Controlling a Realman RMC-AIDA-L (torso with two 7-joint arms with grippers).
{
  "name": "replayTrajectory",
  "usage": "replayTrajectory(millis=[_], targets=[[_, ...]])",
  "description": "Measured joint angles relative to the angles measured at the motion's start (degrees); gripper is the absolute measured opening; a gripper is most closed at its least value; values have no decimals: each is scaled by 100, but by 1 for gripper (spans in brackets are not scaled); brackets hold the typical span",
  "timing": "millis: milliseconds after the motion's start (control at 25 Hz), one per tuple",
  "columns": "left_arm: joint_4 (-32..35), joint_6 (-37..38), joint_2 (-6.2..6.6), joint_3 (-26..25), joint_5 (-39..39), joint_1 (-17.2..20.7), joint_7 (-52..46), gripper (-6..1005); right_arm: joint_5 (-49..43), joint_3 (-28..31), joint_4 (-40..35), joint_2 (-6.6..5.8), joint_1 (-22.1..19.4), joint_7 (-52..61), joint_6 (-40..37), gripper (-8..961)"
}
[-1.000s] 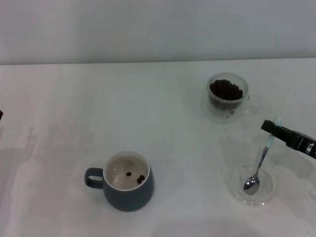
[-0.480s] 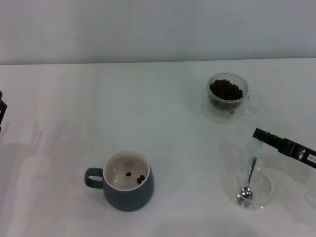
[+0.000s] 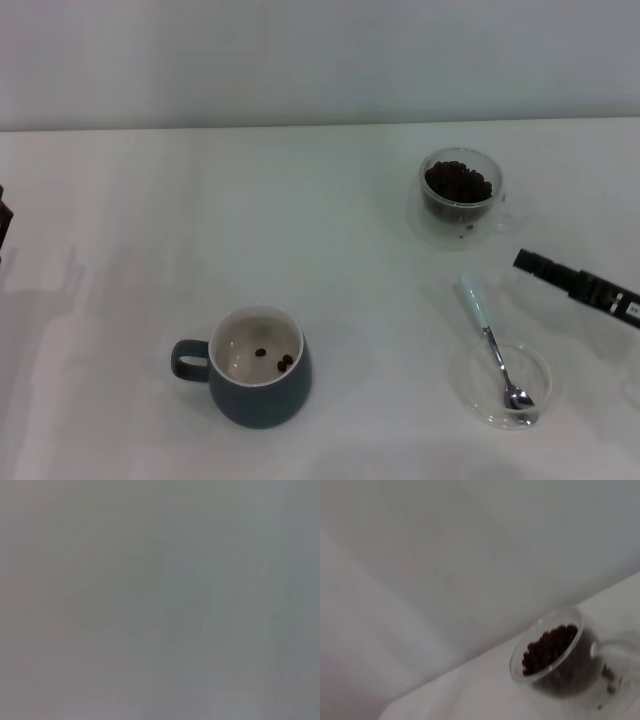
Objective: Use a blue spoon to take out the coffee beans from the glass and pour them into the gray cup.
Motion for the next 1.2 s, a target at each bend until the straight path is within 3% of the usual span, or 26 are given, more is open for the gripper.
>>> replayTrajectory(millis=[160, 280, 400, 440, 480, 520, 600, 680, 760, 1200], targets=[[0, 0, 0, -9, -12, 34, 0, 774, 20, 497, 0, -70, 6, -250, -15, 354], [0, 0, 0, -9, -20, 41, 0, 774, 21, 1191, -10, -95, -1, -1099, 7, 387], [0, 0, -1, -5, -24, 43, 0, 774, 27, 1929, -66, -30, -8, -2290, 47, 520], [0, 1, -1, -3, -24, 44, 0, 774, 27, 2224, -80, 30, -5, -2779, 70, 565], [0, 1, 0, 1, -25, 49, 0, 774, 29, 2833, -118, 171, 6, -3777, 127, 609], [0, 1, -1, 5, -24, 53, 0, 774, 29, 2833, -118, 171, 6, -3777, 127, 662], [-1, 1, 0, 6, -25, 63, 0, 774, 34, 3580, -229, 402, -1, -5138, 261, 769], [-1, 1, 0, 7, -25, 84, 0, 774, 24, 4174, -357, 582, -12, -6251, 454, 777], [-1, -23, 0, 12, -13, 96, 0, 774, -28, 4388, -414, 647, 14, -7130, 753, 786], [141, -68, -9, 110, 41, 374, 22, 774, 4, 4392, -451, 648, 38, -7069, 990, 786]])
